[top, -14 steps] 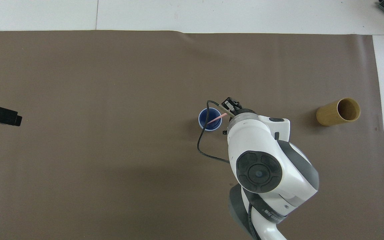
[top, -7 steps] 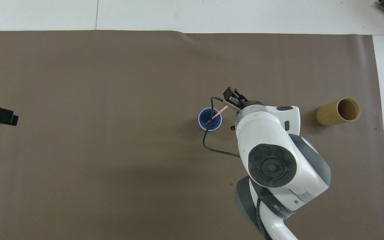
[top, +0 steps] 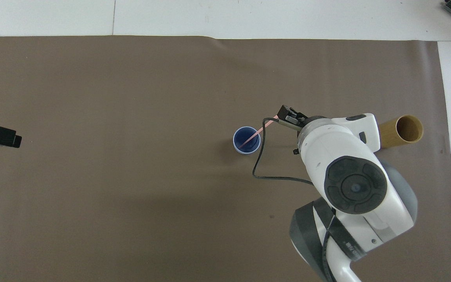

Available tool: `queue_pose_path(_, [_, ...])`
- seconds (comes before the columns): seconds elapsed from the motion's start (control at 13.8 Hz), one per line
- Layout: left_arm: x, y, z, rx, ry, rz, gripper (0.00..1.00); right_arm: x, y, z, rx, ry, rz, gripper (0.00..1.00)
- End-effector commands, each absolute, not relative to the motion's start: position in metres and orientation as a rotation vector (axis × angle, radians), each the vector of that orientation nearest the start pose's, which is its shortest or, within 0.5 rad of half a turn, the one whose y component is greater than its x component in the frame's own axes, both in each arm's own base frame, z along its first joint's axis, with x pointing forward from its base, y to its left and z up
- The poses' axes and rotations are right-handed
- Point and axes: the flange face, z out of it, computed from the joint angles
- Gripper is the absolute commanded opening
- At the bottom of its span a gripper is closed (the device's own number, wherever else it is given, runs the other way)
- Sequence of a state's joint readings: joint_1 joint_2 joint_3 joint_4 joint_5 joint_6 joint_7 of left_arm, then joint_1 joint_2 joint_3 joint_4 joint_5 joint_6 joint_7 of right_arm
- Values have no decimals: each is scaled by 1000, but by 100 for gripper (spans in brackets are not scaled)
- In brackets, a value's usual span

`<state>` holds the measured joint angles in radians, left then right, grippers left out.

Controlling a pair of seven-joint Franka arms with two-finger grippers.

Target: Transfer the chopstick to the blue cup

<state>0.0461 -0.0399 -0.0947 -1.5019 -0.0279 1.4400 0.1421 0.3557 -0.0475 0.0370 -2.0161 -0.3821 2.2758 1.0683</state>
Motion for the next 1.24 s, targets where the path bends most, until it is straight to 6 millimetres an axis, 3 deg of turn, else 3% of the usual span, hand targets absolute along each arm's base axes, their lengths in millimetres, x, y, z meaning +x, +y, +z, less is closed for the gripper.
queue_pose_path(0.0, [524, -29, 667, -3156, 304, 20, 100, 527, 181, 519, -3095, 571, -584, 100])
queue_pose_path(0.44, [524, -29, 668, -3156, 304, 18, 100, 537, 92, 552, -3188, 276, -374, 100])
queue_pose_path(0.87, [524, -29, 668, -3156, 304, 18, 100, 540, 23, 603, -3224, 241, -269, 100])
queue_pose_path(1.16, [524, -28, 667, -3156, 302, 20, 100, 544, -7, 625, -3178, 285, -268, 100])
